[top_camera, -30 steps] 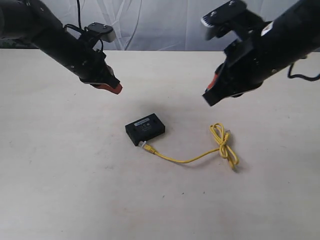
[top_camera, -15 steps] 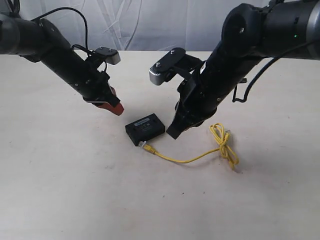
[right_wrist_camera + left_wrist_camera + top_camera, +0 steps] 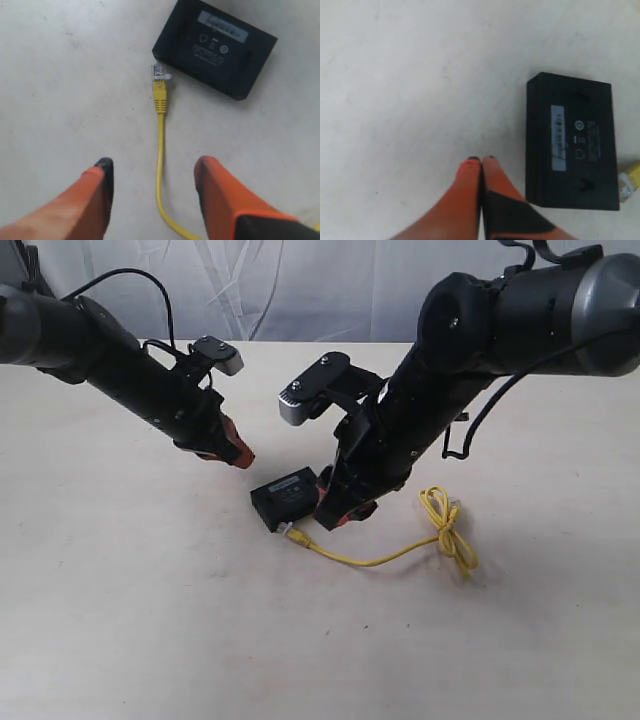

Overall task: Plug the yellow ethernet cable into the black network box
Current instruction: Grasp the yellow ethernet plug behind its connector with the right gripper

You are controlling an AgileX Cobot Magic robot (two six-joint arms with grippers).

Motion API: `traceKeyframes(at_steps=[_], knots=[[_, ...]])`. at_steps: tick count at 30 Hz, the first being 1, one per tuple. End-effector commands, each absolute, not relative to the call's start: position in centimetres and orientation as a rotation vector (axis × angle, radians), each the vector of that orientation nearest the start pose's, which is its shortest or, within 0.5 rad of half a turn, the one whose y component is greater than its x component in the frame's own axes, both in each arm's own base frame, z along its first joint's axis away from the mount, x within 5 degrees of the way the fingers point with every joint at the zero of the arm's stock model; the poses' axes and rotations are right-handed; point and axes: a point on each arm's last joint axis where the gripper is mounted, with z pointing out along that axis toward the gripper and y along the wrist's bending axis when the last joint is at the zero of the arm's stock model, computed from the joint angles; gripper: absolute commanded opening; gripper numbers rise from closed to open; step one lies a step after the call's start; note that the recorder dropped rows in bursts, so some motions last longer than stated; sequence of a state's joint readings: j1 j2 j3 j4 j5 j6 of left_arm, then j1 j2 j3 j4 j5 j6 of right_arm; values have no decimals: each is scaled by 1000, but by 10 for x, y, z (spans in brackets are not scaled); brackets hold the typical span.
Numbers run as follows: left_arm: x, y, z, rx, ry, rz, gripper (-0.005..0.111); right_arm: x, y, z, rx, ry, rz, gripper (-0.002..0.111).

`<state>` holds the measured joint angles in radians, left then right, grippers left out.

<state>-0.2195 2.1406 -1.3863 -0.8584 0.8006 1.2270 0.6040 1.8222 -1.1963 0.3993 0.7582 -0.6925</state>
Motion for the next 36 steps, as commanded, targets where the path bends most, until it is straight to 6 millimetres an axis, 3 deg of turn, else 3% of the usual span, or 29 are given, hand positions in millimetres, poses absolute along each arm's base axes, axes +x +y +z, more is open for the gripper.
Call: traceKeyframes(at_steps=[1,5,8,14,20,36], knots=[[401,-132,122,1047,2450,-702,0,281,239,183,-1451,2426,431,48],[404,-133,109,1031,2473,-718,0,286,254,176,-1488,2407,429,47],[409,-136,110,1011,2462,-743,0,291,264,173,-1505,2396,434,47],[414,-138,109,1033,2437,-754,0,293,265,156,-1547,2439,421,47],[417,-140,97,1020,2453,-785,0,293,266,155,-1539,2440,426,47],[418,-139,97,1019,2452,-783,0,298,269,128,-1534,2469,416,47]])
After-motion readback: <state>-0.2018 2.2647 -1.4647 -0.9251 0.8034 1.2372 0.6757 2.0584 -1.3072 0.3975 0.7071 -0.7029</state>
